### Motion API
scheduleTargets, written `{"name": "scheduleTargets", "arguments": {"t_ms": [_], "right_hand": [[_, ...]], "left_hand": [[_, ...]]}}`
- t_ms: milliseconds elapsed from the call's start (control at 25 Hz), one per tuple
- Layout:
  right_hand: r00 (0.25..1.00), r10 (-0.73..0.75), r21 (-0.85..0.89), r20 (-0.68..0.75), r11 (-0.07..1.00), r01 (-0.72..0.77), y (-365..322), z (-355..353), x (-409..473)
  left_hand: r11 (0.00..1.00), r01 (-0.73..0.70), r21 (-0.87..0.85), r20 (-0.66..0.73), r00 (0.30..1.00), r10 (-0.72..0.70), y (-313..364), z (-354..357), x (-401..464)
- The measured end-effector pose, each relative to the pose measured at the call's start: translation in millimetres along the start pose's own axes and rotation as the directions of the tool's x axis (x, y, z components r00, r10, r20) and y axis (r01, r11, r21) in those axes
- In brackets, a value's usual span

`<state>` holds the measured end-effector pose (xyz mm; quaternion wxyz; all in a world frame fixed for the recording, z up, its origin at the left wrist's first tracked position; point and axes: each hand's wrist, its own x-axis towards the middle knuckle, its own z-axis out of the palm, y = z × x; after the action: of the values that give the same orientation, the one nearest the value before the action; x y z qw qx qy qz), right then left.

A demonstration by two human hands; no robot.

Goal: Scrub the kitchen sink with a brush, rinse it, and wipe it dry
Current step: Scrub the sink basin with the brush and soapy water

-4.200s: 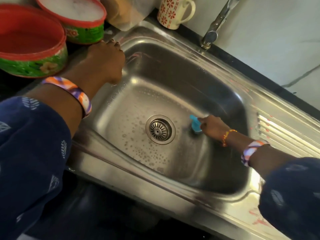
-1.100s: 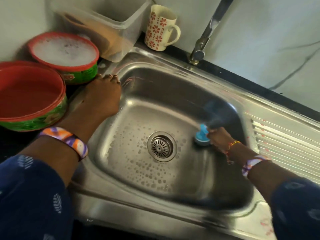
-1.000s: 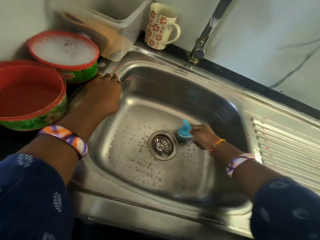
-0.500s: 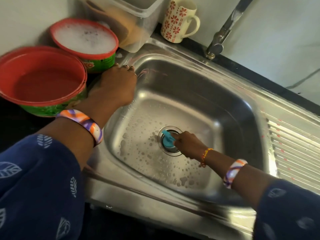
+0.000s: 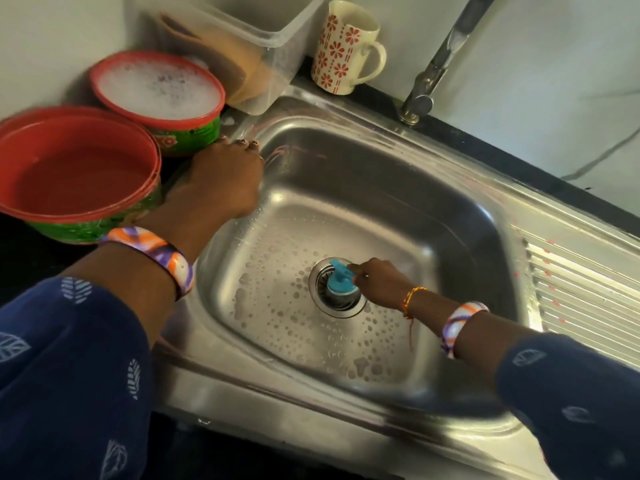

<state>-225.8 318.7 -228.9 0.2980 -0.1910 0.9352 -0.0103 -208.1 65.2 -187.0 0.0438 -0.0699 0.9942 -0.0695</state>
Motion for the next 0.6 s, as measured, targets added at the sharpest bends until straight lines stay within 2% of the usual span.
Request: {"name": "scheduleTargets", "arguments": {"t_ms": [120,280,400,600], "right_hand": [[0.998,-0.033,0.07,0.048,0.997,0.029,0.4,9.4,-10.3],[1.0,-0.006,0.099,-0.023,0.995,0.009,10.8,3.9,5.4],[0.998,-0.038,0.14,0.046,0.99,0.031,3.4,11.4,-7.8],[0.998,-0.037,0.147,-0.051,0.988,0.044,10.8,11.0,1.9]], "left_hand": [[1.0,-0.004,0.004,-0.001,1.0,0.004,-1.0,-2.5,-0.1],[1.0,-0.007,0.024,0.007,1.0,0.007,1.6,-6.7,-3.4],[1.0,0.005,0.012,0.012,1.0,-0.005,0.4,-6.7,-1.1],[1.0,0.015,0.005,0.038,0.999,-0.015,2.4,-6.2,-1.4]]}}
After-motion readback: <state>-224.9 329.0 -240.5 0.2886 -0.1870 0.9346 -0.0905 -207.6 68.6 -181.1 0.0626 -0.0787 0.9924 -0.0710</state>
